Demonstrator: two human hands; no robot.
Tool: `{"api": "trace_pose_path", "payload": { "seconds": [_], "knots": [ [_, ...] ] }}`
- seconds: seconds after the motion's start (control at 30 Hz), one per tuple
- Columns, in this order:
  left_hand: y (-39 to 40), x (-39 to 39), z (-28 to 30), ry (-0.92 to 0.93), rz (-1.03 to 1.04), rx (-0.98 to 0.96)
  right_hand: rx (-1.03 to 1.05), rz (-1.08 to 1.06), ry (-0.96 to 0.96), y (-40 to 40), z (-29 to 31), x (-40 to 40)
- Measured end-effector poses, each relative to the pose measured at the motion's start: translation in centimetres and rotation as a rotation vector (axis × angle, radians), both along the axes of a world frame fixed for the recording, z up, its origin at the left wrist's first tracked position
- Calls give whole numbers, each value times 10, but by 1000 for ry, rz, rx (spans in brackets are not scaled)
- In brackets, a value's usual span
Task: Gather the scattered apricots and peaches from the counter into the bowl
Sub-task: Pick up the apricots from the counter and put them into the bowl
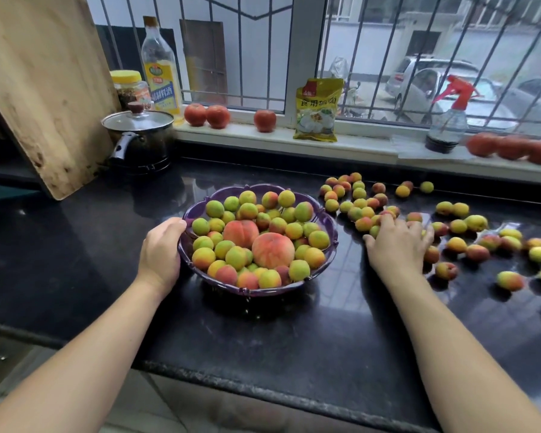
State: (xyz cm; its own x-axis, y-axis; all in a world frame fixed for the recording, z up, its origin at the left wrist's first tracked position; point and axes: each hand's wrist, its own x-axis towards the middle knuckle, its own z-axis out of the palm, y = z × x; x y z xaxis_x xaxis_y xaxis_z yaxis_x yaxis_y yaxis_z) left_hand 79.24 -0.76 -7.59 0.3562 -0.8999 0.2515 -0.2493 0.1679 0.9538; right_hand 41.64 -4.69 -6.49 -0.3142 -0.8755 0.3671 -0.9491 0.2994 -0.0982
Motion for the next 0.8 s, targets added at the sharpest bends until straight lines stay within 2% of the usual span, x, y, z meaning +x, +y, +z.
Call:
{"api": "trace_pose_path", "payload": {
  "seconds": [0.07,0.13,0.27,0.33,0.43,0.5,0.6,0.73,0.8],
  "knots": [
    [-1,1,-1,5,-6,-3,-53,-2,-5,-1,1,-1],
    [0,1,0,11,-7,-3,-148,59,-118,3,7,-1],
    [3,-3,5,-5,-5,-11,-332,447,-610,27,41,14],
    [4,-4,7,-4,0,-7,-222,647,-794,41,66,32],
    [3,-3,7,6,-1,10,155,859,-928,56,95,63],
    [3,-2,7,-1,-5,9,284,935,-942,62,106,80],
    [3,-2,7,-14,3,13,422,923,-915,60,111,96],
    [1,-3,7,0,0,10,510,870,-519,55,107,112],
    [1,-2,7,-12,6,3,514,869,-413,59,105,125]
  ]
}}
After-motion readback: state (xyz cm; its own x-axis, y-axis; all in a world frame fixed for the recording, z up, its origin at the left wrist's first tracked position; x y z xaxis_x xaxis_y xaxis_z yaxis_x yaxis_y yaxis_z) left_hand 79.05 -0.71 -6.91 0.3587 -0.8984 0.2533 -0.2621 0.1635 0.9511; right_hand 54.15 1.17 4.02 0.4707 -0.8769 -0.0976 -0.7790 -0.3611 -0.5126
